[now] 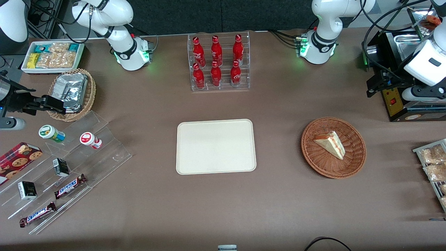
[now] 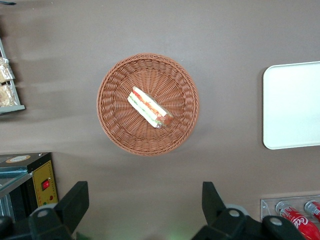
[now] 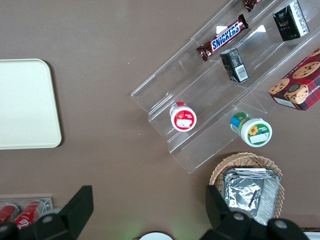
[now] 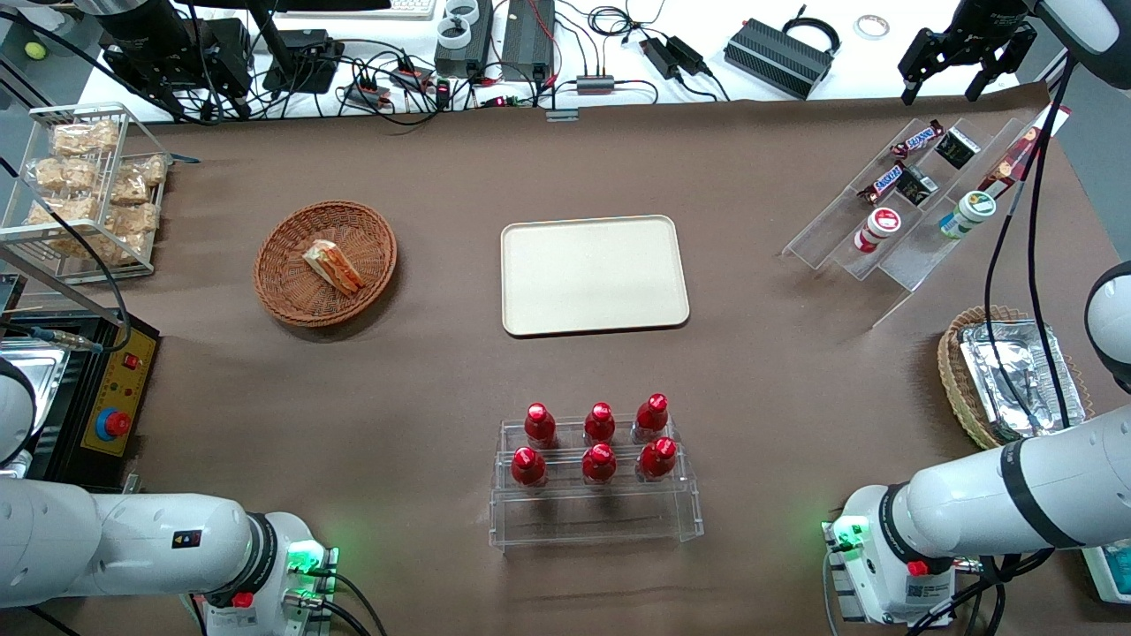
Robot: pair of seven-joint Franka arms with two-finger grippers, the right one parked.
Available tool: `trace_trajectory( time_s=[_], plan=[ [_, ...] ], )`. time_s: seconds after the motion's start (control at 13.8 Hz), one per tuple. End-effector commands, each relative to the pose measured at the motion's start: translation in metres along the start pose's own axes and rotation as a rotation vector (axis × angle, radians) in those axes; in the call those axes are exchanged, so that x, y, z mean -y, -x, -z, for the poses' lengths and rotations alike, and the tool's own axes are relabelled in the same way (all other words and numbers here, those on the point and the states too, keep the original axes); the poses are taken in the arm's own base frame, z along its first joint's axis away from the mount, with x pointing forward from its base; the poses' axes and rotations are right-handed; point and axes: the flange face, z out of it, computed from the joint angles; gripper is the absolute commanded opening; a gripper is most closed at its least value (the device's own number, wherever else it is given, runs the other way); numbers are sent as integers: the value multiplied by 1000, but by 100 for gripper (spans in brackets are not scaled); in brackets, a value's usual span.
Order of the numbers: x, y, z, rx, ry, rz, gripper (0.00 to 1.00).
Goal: Place sandwich from basket to tray
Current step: 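Move the left gripper over the sandwich in the wicker basket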
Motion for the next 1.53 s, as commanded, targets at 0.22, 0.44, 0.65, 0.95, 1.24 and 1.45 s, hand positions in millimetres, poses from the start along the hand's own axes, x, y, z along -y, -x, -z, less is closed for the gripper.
trace_trajectory(
  time_s=[0.22, 0.44, 0.65, 0.95, 1.24, 1.45],
  plan=[
    [0, -4, 1, 14, -6, -8, 100],
    [3, -9, -20, 83, -10, 162, 100],
    [5, -34, -67, 158, -41, 464, 100],
    [1, -56, -136, 152, -59, 758, 100],
    [-2, -55, -213, 65, -24, 944, 100],
    [-1, -42, -265, 33, -10, 952, 100]
  ],
)
